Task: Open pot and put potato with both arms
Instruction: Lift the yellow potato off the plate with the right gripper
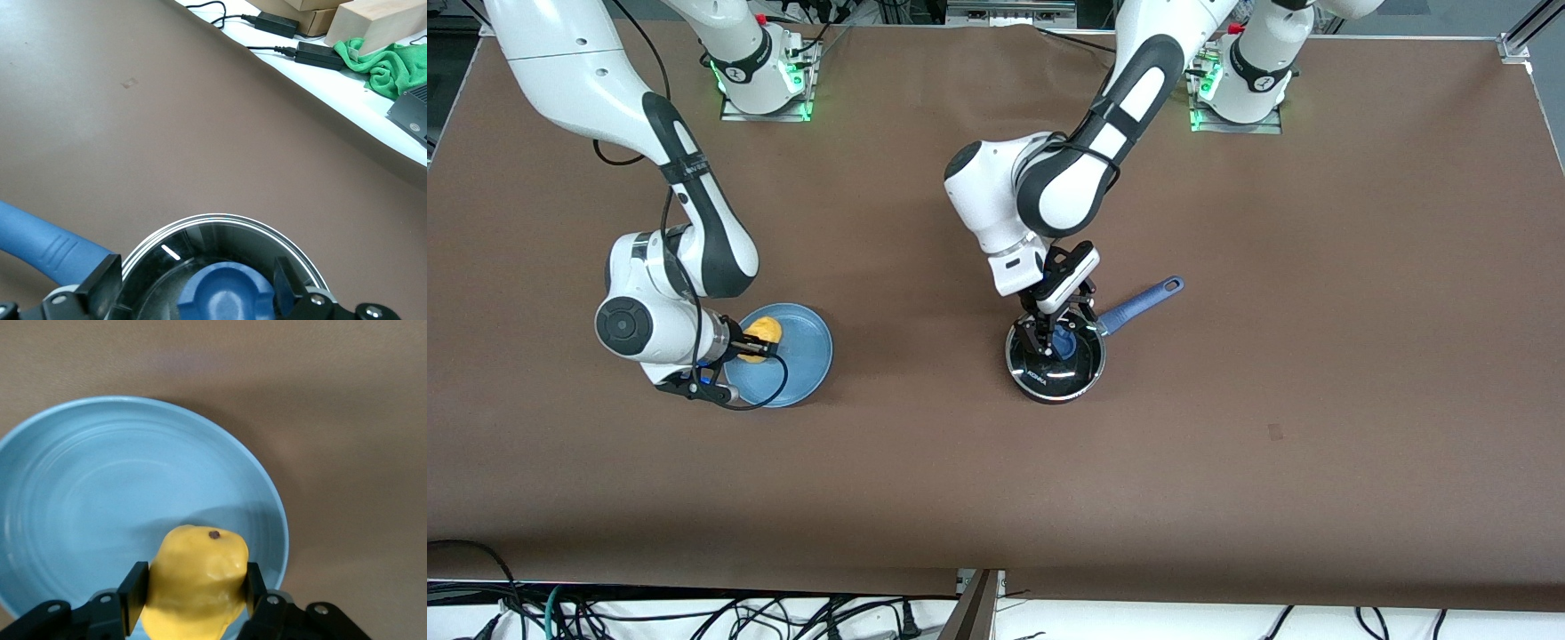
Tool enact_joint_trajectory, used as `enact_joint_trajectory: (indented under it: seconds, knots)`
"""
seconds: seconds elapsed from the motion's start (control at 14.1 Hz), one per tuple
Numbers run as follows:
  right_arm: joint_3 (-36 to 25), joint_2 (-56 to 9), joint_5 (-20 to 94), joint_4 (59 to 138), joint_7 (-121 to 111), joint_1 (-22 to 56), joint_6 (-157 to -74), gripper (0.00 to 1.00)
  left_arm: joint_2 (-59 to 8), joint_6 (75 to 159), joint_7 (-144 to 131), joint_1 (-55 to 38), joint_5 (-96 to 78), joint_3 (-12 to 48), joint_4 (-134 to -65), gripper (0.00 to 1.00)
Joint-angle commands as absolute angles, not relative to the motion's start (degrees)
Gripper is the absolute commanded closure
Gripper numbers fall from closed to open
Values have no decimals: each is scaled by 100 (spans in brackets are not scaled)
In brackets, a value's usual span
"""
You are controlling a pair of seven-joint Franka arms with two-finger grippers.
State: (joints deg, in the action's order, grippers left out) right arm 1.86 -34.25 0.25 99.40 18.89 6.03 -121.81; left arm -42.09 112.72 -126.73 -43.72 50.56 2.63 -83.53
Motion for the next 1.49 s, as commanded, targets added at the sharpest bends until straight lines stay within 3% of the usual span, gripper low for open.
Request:
enact_joint_trajectory:
  seconds: [0.0, 0.28, 0.64, 0.78, 1.21, 1.42]
  knots:
    - [246, -3472, 97, 9196, 2047, 624, -11227, 37, -4623, 11048, -13033, -4535, 5221, 193, -7884, 0]
    - [246, -3288, 97, 8378, 2118, 659, -9917, 37, -4737, 11039, -13200, -4745, 5212, -17, -7823, 0]
    - [255, -2665, 53, 7796, 2066, 650, -8317, 36, -5378, 10837, -13368, -5001, 5203, -343, -7261, 0]
    - [272, -2383, 70, 7796, 2013, 659, -8165, 35, -5432, 10793, -13368, -4992, 5203, -343, -7233, 0]
    - [387, -2347, 79, 7787, 2232, 826, -8033, 35, -5607, 10775, -13368, -5018, 5186, -334, -7251, 1]
    - [387, -2355, 70, 7787, 2154, 826, -8051, 35, -5766, 10775, -13368, -5106, 5212, -413, -7251, 16]
